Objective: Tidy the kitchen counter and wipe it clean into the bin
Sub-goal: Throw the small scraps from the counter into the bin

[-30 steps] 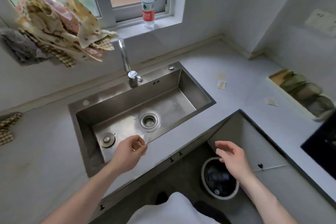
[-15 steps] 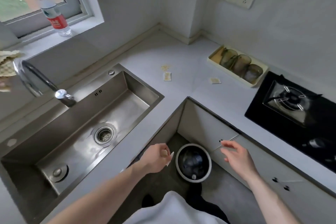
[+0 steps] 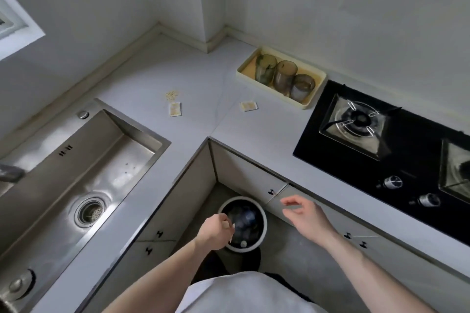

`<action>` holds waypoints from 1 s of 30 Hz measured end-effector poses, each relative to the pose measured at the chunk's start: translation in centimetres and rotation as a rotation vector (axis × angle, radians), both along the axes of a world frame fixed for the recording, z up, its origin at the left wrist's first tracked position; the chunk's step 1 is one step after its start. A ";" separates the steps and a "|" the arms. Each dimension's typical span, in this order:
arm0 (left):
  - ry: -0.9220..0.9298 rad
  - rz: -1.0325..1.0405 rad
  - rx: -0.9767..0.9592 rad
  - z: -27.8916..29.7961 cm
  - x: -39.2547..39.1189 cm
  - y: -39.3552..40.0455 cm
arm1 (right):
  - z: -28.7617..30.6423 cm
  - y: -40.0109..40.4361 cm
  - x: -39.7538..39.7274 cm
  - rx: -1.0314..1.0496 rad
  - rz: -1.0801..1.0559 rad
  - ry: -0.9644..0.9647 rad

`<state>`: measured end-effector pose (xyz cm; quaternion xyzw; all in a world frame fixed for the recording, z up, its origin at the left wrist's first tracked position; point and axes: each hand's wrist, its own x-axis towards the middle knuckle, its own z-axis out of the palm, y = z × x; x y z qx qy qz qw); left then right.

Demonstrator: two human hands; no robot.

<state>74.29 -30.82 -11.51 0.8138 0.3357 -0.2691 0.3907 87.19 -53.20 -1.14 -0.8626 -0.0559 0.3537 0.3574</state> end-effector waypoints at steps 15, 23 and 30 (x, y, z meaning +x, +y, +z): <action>0.155 0.013 0.048 -4.9 2.8 -2.3 | -1.9 -3.8 2.2 -0.057 0.005 0.037; 0.100 0.071 0.009 -5.8 3.7 -2.6 | -2.9 -5.5 1.9 -0.071 0.009 0.063; 0.142 0.017 0.078 -4.8 1.3 -1.2 | -2.8 -4.4 2.1 -0.004 -0.003 0.046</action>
